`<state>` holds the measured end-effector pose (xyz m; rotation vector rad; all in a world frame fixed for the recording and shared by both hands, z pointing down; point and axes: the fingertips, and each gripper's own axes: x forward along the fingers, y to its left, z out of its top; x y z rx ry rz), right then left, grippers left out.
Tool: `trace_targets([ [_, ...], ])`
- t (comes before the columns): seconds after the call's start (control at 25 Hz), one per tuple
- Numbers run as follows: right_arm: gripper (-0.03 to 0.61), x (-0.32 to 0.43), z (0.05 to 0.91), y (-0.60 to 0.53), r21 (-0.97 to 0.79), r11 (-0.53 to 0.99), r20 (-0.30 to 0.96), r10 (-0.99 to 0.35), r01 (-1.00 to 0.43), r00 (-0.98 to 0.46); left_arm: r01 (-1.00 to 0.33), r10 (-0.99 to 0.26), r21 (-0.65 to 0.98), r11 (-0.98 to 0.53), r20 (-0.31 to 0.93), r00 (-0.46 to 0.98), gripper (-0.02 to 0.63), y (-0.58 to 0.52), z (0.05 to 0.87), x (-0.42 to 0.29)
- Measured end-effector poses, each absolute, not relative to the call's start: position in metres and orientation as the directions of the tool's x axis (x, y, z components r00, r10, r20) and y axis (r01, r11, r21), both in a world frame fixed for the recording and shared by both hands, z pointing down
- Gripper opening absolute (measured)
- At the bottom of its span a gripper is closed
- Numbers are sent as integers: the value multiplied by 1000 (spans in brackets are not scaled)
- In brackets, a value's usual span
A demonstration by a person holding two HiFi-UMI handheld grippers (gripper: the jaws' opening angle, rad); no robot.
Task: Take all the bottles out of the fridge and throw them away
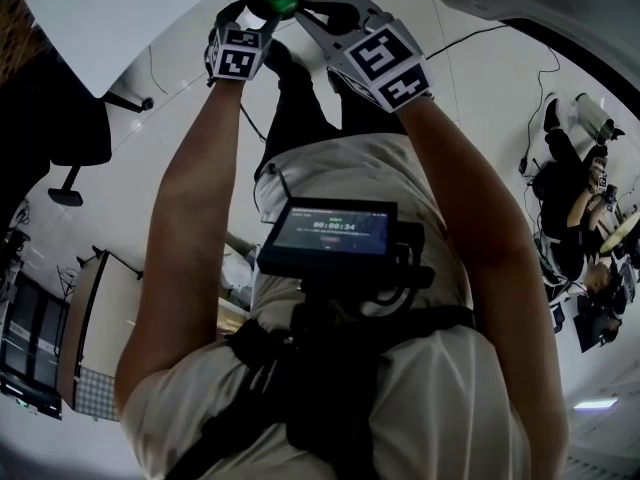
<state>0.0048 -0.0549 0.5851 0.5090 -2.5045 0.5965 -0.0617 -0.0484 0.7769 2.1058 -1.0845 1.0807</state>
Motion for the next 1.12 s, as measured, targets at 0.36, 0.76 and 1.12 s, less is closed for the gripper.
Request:
trace_targets([
  [0.36, 46, 2, 587, -59, -288, 851, 537, -236, -439, -810, -830, -443, 102, -548, 806, 392, 265, -36, 761, -48],
  [0.76, 45, 13, 581, -75, -257, 863, 486, -272, -434, -830, -856, -587, 69, -513, 699, 408, 8, -54, 702, -44],
  [1.12, 44, -6, 530, -85, -219, 890, 388, -296, -399, -873, -895, -732, 78, -438, 547, 406, 8, -60, 603, -69],
])
